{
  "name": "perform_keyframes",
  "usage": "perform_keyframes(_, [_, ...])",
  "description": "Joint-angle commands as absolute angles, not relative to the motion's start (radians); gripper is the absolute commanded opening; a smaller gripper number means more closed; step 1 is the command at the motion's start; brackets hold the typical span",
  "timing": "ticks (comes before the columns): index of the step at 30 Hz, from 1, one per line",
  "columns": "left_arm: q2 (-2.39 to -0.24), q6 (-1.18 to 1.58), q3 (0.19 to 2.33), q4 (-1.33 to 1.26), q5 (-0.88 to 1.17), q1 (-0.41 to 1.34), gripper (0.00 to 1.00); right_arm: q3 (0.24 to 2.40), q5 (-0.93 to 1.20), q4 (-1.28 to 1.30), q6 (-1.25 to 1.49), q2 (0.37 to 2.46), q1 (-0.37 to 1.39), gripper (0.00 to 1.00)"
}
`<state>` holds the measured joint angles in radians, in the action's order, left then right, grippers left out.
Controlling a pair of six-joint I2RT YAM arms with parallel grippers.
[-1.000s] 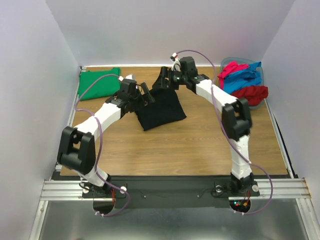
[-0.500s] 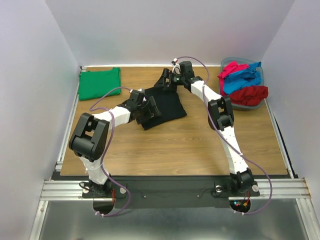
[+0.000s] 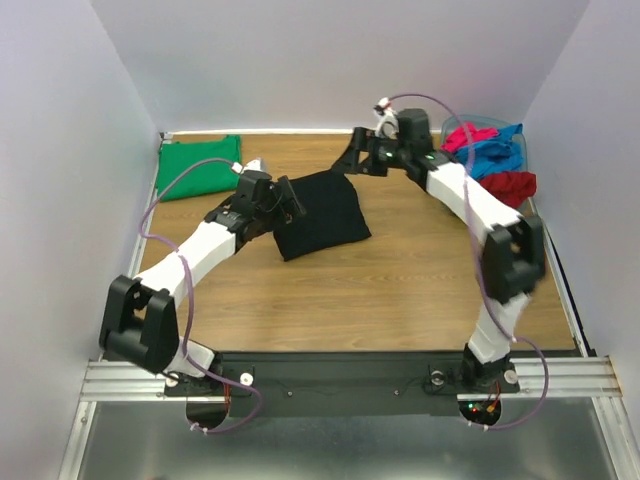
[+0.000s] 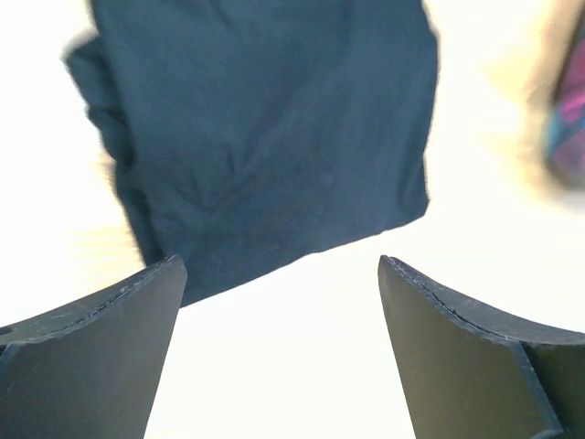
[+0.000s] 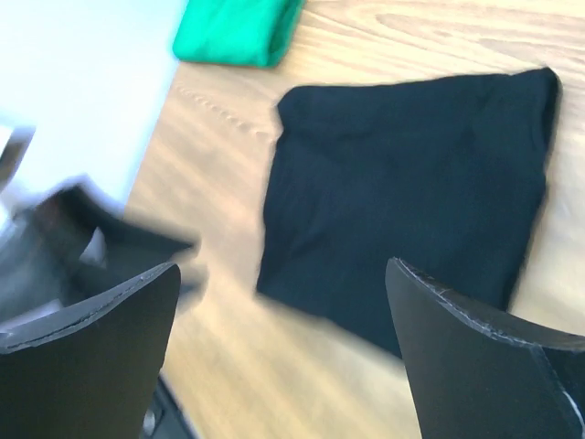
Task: Fold and stack the t-shirts
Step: Fold the tshirt, then neatly place the folded tshirt to the corner
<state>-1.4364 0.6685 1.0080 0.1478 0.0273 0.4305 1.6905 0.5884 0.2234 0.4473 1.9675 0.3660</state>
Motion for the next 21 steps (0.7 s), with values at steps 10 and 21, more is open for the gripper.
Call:
perform_keyframes(10, [-1.610,0.640,1.124,0.156,-0.104,0.350,0.98,0.720,0.189,0.098,0.586,1.061,0.368,1.00])
perform_keyframes(21, [-1.891,0.638,1.272,0.152,-0.060,0.319,0.98,0.594,0.213,0.081,0.575,0.919,0.368,1.00])
